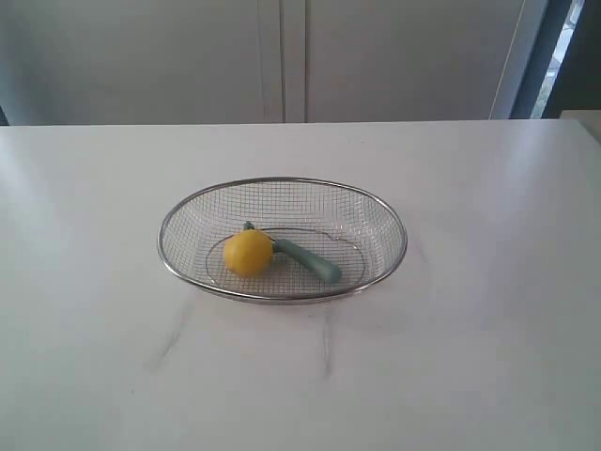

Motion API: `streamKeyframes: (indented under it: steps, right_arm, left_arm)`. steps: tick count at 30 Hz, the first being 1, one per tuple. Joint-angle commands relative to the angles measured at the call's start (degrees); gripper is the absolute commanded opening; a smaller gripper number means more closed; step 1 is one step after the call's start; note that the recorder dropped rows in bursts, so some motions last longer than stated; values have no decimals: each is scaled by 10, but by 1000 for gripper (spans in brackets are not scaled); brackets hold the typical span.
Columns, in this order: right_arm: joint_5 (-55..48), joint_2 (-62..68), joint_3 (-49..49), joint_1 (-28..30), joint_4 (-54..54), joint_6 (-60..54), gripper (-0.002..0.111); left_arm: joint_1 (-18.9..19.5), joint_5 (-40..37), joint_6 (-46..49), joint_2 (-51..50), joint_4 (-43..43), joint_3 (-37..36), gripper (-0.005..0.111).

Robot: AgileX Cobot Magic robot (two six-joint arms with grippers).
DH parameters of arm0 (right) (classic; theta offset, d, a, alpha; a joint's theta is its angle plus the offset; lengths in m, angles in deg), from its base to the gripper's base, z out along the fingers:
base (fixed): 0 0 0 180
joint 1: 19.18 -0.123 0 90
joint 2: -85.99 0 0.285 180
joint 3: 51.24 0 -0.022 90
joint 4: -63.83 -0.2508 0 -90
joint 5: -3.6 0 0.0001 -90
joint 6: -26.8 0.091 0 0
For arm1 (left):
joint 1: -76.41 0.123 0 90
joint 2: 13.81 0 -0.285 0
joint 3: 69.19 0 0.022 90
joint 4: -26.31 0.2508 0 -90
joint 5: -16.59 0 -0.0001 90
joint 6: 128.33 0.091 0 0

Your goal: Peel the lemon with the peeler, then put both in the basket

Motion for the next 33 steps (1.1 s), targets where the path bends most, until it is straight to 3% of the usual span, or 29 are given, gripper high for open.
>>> streamKeyframes:
  steps: [1,17,33]
  right_arm:
    - [52,-2,-32,3,0,3,0]
    - [86,-2,-113,-11,-1,3,0]
    - [94,-2,-113,-24,-23,3,0]
  left_arm:
    - [2,-1,-1,2,0,-6,0]
    - [2,-1,-1,2,0,-6,0]
    - [2,-1,-1,2,0,-6,0]
